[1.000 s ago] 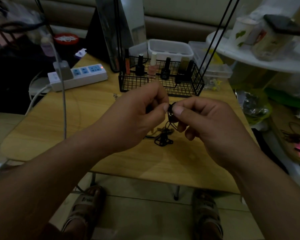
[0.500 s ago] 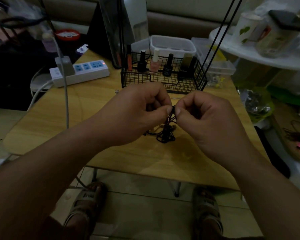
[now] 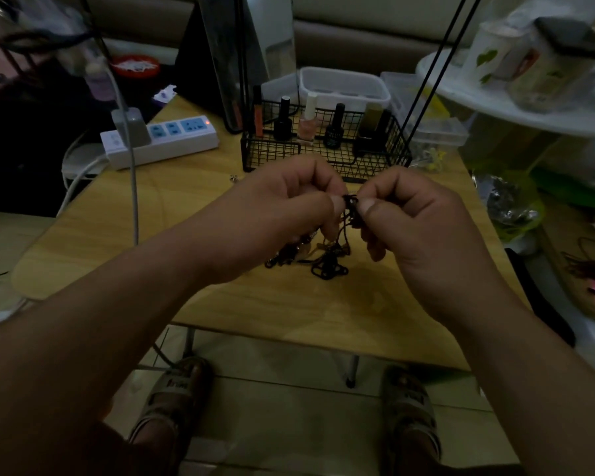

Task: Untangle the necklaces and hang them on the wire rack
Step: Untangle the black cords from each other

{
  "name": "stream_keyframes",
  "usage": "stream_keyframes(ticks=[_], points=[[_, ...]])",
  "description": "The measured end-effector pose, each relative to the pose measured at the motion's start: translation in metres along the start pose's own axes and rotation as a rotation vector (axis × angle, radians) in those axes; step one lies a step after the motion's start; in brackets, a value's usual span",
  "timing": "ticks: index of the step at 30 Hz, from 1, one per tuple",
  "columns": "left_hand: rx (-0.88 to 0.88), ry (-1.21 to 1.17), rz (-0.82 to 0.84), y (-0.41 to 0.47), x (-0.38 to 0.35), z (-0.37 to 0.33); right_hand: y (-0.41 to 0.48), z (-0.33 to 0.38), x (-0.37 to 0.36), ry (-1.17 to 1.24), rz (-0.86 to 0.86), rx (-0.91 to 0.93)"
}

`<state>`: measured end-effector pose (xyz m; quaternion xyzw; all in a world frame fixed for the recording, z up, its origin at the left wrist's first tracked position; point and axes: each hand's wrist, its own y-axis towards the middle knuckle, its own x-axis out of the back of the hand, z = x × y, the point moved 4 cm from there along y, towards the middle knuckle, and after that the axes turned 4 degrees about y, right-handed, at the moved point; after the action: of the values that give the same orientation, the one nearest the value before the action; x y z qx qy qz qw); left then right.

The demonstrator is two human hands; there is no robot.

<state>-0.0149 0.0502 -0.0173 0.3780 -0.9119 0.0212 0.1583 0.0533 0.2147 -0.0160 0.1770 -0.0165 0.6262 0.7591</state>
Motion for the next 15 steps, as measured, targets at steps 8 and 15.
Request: stream_keyframes(ticks=[8,15], points=[[0.013,0.022,-0.014,0.0009,-0.0019,0.0005,-0.0016,0.0003,0.0036,0.016,-0.004,0.006],[0.013,-0.025,-0.027,0.0028,-0.0003,0.0024,-0.0015,0.0007,0.0043,-0.065,-0.009,0.059]])
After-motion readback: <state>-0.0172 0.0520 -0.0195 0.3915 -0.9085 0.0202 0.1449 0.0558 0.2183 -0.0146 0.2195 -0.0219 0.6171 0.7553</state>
